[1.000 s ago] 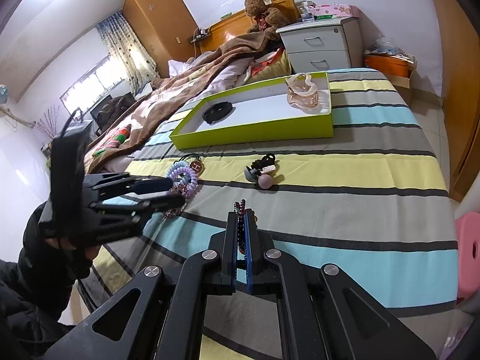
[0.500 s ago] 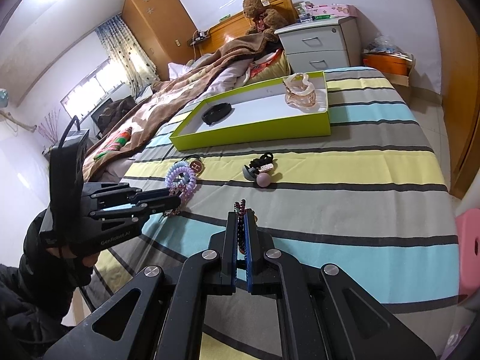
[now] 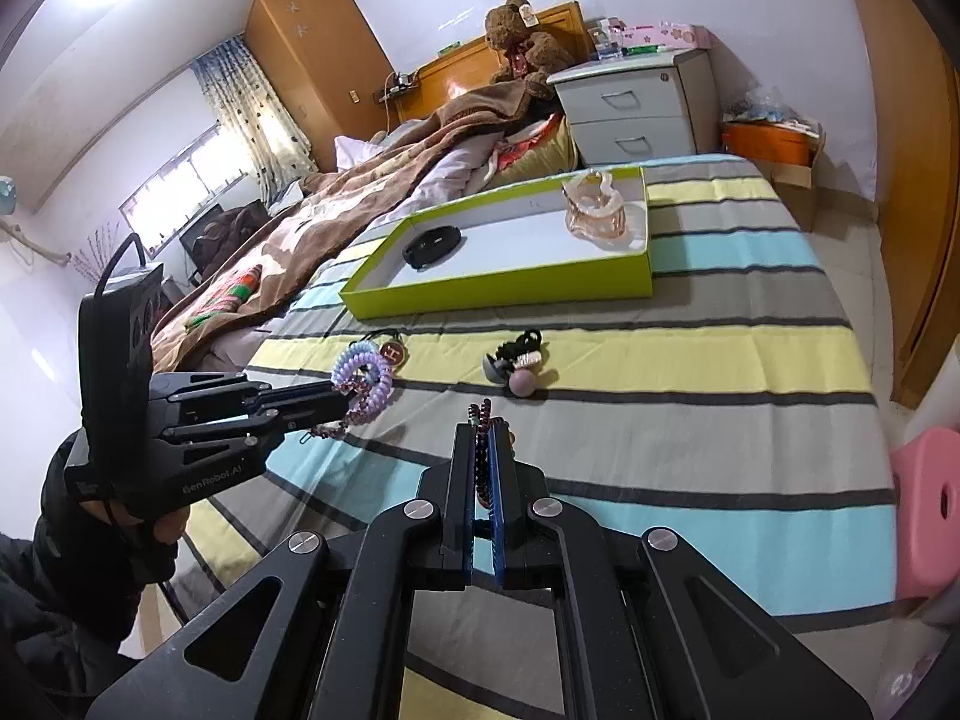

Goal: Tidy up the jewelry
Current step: 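Lift both held bracelets and carry them toward the green box, then lower both beaded bracelets into the green box and open both tools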

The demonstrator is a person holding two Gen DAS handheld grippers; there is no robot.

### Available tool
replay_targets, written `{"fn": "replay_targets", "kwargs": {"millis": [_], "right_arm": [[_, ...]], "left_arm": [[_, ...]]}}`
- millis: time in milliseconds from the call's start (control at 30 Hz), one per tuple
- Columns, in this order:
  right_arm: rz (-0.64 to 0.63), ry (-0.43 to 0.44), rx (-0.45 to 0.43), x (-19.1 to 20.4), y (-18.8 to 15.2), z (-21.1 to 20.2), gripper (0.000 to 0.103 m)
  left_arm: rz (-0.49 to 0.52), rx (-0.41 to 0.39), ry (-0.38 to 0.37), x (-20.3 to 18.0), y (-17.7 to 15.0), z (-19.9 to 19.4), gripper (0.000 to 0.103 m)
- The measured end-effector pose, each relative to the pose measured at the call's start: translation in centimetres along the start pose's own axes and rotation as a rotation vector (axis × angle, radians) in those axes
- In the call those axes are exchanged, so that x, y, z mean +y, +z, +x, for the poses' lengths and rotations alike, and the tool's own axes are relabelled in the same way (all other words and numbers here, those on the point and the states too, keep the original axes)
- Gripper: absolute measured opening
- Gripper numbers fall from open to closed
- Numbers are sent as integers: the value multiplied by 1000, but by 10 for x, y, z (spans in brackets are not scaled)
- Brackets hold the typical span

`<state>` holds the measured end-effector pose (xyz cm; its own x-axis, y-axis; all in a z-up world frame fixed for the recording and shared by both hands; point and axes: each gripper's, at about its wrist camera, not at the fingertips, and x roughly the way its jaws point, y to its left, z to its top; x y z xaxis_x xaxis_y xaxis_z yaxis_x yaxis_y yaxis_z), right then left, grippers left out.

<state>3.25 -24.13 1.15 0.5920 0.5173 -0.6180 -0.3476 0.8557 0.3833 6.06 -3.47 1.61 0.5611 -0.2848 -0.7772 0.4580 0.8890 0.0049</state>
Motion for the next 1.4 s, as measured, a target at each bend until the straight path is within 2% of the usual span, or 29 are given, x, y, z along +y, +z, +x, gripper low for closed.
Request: {"fn": "replay_targets", "kwargs": {"millis": [400, 700, 1100, 1400], "right_arm": [[-78, -24, -66, 16, 41, -12, 4], [-144, -42, -88, 27, 84, 2, 4], [-176, -68, -42, 27, 139, 56, 4], [-148, -82, 57, 14, 172, 120, 4]], "left_arm": [[-44, -60, 21, 16, 24, -20, 9], [-57, -103, 57, 39, 50, -22, 9], [-131, -93, 62, 78, 73, 2, 9], [-197, -61, 57, 105, 81, 32, 9]]}}
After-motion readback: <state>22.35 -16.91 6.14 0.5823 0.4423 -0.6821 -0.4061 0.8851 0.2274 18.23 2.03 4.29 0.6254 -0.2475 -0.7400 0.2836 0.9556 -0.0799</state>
